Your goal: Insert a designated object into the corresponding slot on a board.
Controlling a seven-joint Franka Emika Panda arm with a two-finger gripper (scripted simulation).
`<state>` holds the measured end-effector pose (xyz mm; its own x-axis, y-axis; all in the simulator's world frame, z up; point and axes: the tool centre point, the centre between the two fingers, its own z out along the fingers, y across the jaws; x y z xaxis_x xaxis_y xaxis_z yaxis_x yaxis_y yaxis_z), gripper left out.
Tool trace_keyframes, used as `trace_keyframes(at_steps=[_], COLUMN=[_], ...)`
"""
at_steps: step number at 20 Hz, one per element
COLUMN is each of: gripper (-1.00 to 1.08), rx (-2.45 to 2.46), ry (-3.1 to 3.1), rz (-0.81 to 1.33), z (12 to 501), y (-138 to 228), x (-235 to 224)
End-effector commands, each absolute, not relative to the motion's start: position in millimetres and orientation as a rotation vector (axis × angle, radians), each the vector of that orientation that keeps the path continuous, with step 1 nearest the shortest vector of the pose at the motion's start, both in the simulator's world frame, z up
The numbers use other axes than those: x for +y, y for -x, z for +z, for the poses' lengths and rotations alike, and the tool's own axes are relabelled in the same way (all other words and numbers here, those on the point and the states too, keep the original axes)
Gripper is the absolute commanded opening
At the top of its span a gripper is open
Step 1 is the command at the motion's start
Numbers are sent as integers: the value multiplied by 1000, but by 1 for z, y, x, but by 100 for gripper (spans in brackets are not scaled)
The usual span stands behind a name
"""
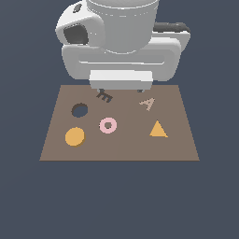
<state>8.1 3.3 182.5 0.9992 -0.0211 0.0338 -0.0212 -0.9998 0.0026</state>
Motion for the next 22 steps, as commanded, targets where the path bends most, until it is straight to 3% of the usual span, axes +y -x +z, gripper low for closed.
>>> trace_keyframes(at_steps=[1, 12, 22], gripper=[100, 100, 100], rx=[-33, -164, -511], ry=[-3138, -3133, -3096], rz=[53, 45, 23], z=[183, 161, 104], y=[-8, -25, -59], x=[3, -17, -77])
